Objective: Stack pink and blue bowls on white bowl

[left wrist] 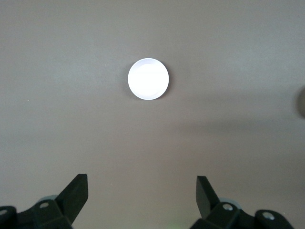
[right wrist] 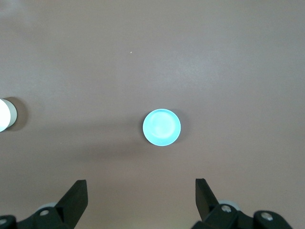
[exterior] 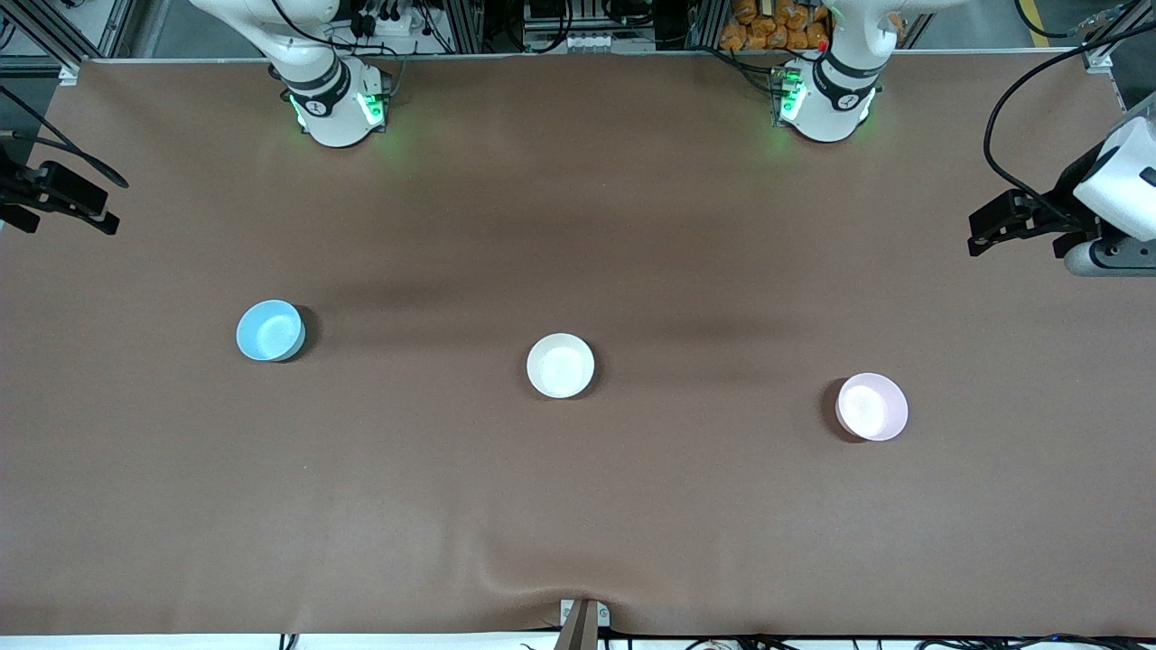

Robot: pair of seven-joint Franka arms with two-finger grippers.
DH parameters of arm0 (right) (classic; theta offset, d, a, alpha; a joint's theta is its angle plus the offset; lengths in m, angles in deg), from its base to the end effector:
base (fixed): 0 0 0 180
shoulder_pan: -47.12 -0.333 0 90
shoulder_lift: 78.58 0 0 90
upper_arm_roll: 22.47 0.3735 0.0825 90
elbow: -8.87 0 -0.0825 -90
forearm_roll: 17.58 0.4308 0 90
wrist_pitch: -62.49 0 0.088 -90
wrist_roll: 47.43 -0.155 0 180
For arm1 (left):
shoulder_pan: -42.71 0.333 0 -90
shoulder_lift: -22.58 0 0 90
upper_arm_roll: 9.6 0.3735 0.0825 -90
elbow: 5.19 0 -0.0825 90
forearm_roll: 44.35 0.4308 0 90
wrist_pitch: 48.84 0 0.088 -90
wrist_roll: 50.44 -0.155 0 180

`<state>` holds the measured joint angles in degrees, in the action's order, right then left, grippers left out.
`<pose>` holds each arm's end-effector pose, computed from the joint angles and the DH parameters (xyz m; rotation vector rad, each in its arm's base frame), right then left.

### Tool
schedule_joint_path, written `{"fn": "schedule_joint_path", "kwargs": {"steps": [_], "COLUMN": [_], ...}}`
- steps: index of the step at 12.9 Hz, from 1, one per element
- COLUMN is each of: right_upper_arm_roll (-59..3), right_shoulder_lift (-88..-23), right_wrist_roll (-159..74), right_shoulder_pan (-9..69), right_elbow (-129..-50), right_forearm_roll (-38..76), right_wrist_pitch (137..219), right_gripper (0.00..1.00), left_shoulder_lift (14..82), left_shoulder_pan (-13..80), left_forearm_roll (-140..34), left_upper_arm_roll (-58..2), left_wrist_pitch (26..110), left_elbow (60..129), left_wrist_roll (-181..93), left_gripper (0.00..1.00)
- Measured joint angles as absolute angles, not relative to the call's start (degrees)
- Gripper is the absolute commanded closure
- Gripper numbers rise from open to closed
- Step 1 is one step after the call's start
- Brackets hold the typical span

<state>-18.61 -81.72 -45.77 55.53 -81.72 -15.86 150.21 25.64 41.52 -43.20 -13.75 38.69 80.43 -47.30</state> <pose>0.5760 -0.0399 0.6574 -3.1146 0.0767 -0.0094 0.6137 -0.0529 0.6373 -3.1233 0.0588 0.0292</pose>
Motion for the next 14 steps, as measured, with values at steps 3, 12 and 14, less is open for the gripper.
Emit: {"fn": "schedule_joint_path", "kwargs": {"steps": [3,12,14], "right_upper_arm_roll": [-18.61,-18.61,-18.61], "right_shoulder_lift": [-81.72,-81.72,-81.72], "right_wrist_roll": [-45.76,-45.77,-45.77], "right_shoulder_pan": [55.56,55.61,55.62], "right_elbow": [-81.72,-81.72,-81.72], "right_forearm_roll": [-15.85,-15.79,-15.79], "right_wrist_pitch": [150.21,150.21,150.21], "right_gripper": [0.00,0.00,0.00], "left_shoulder_lift": [25.64,25.70,25.73], "left_shoulder_pan": [42.09,42.55,42.55], "left_forearm_roll": [-43.20,-43.20,-43.20], "left_upper_arm_roll": [-13.72,-13.74,-13.74], "left_wrist_pitch": [38.65,38.33,38.32], "left_elbow": [80.43,80.60,80.75], "left_wrist_roll": [-47.30,-47.36,-47.36], "left_gripper": [0.00,0.00,0.00]}}
